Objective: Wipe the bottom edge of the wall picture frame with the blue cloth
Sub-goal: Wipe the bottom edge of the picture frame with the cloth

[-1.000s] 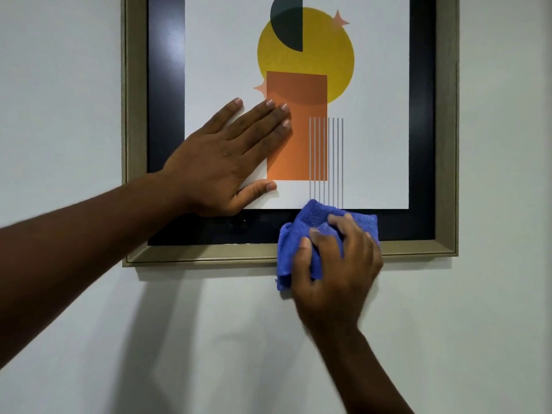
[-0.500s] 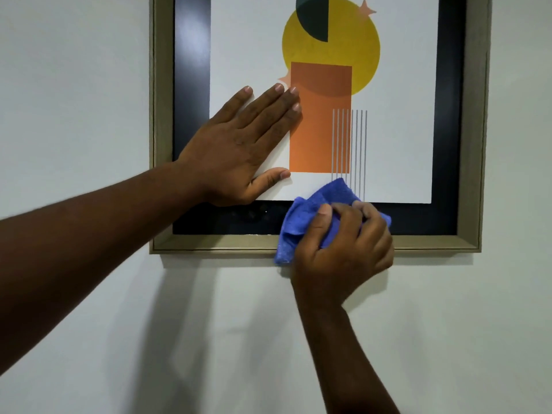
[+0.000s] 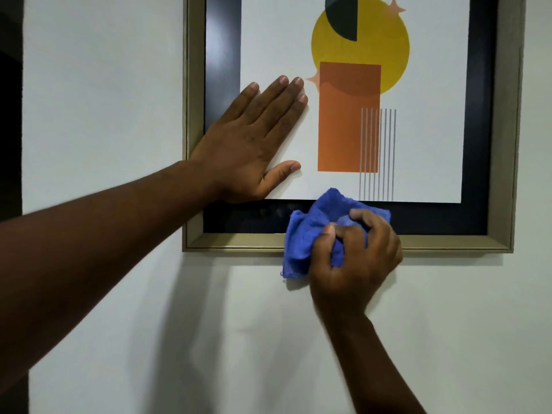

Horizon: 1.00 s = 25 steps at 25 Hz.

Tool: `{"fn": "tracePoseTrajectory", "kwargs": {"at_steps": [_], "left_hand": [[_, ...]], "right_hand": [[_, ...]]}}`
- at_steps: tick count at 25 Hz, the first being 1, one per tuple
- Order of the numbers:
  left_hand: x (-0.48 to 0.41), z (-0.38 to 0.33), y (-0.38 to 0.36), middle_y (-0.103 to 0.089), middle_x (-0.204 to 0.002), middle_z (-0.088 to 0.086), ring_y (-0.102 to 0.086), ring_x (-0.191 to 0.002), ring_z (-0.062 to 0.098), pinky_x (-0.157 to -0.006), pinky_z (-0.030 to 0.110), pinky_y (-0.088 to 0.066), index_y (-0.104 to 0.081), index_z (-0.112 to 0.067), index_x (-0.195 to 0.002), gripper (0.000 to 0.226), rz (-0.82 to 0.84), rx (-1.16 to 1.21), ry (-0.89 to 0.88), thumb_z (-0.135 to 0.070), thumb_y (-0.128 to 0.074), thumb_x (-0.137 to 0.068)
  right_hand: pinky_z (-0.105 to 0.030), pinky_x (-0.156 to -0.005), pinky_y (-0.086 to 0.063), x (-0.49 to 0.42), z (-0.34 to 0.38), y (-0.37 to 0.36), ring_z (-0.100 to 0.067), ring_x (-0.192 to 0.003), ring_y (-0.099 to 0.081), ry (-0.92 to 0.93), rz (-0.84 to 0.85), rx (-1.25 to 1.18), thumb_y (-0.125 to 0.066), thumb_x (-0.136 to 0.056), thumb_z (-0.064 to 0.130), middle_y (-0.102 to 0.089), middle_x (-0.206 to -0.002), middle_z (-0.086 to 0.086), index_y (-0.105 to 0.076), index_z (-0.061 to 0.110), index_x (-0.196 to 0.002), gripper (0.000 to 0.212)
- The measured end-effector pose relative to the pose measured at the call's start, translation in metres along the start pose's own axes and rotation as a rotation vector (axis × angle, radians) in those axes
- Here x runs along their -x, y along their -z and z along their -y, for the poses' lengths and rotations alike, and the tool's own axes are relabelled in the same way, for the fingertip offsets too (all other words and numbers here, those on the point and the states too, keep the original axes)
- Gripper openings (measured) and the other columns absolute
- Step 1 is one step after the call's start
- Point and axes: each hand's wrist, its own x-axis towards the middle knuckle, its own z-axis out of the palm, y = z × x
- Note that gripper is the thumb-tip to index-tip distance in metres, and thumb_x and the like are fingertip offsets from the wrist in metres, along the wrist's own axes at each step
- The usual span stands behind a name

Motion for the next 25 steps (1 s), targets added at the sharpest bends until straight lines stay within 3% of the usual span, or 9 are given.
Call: {"fn": "tracePoseTrajectory", "kwargs": {"at_steps": [2, 5, 8, 12, 16, 21, 25], "left_hand": [[0.001, 0.0, 0.0, -0.006, -0.166, 0.014, -0.003, -0.153, 0.028, -0.125, 0.047, -0.008, -0.003, -0.009, -0.155, 0.083, 0.0, 0.007, -0.002, -0.063, -0.017, -0.094], [-0.001, -0.002, 0.001, -0.006, -0.166, 0.014, -0.004, -0.153, 0.028, -0.125, 0.048, -0.01, -0.004, -0.009, -0.155, 0.082, -0.011, 0.018, -0.009, -0.062, -0.019, -0.094], [0.001, -0.001, 0.0, -0.006, -0.166, 0.014, -0.004, -0.153, 0.028, -0.125, 0.048, -0.01, -0.005, -0.008, -0.155, 0.082, -0.014, 0.004, 0.002, -0.061, -0.02, -0.094], [0.0, -0.001, 0.001, -0.007, -0.166, 0.014, -0.005, -0.153, 0.027, -0.125, 0.048, -0.01, -0.005, -0.008, -0.155, 0.082, -0.019, 0.008, -0.006, -0.061, -0.02, -0.094], [0.0, 0.0, 0.001, -0.005, -0.166, 0.014, -0.003, -0.153, 0.028, -0.125, 0.048, -0.008, -0.004, -0.008, -0.155, 0.084, 0.006, 0.011, 0.003, -0.062, -0.02, -0.093], [-0.003, 0.004, 0.004, -0.007, -0.166, 0.014, -0.005, -0.153, 0.028, -0.125, 0.047, -0.009, -0.006, -0.008, -0.155, 0.084, 0.011, 0.014, -0.028, -0.063, -0.02, -0.093], [-0.011, 0.008, 0.006, -0.007, -0.166, 0.014, -0.005, -0.153, 0.027, -0.125, 0.047, -0.009, -0.007, -0.008, -0.155, 0.082, 0.01, 0.001, -0.034, -0.061, -0.02, -0.094]], "right_hand": [[-0.049, -0.098, -0.043, 0.0, 0.016, -0.007, -0.027, -0.107, -0.059, -0.043, -0.001, 0.047, -0.057, -0.089, 0.022, -0.068, -0.106, -0.01, -0.062, 0.014, -0.081, 0.012], [-0.054, -0.103, -0.042, 0.007, 0.008, 0.0, -0.03, -0.108, -0.063, 0.189, 0.06, -0.01, -0.056, -0.091, 0.021, -0.071, -0.102, -0.014, -0.065, 0.009, -0.078, 0.02], [-0.052, -0.109, -0.037, -0.002, 0.005, 0.002, -0.029, -0.103, -0.067, 0.269, 0.058, 0.048, -0.058, -0.091, 0.017, -0.073, -0.098, -0.011, -0.064, 0.009, -0.076, 0.018], [-0.042, -0.096, -0.048, 0.0, 0.009, 0.003, -0.027, -0.101, -0.068, 0.476, 0.139, -0.051, -0.062, -0.092, 0.015, -0.075, -0.097, -0.011, -0.071, 0.008, -0.088, 0.013], [-0.04, -0.088, -0.046, -0.003, 0.006, 0.001, -0.028, -0.096, -0.068, 0.296, 0.055, -0.012, -0.061, -0.092, 0.016, -0.075, -0.094, -0.01, -0.073, 0.009, -0.087, 0.015], [-0.043, -0.087, -0.05, 0.01, 0.028, -0.006, -0.027, -0.098, -0.068, 0.336, 0.098, -0.107, -0.064, -0.09, 0.019, -0.075, -0.097, -0.008, -0.075, 0.012, -0.09, 0.013], [-0.045, -0.092, -0.044, 0.014, 0.06, -0.021, -0.027, -0.102, -0.066, 0.004, 0.014, 0.017, -0.06, -0.092, 0.024, -0.072, -0.096, -0.004, -0.07, 0.017, -0.086, 0.014]]}}
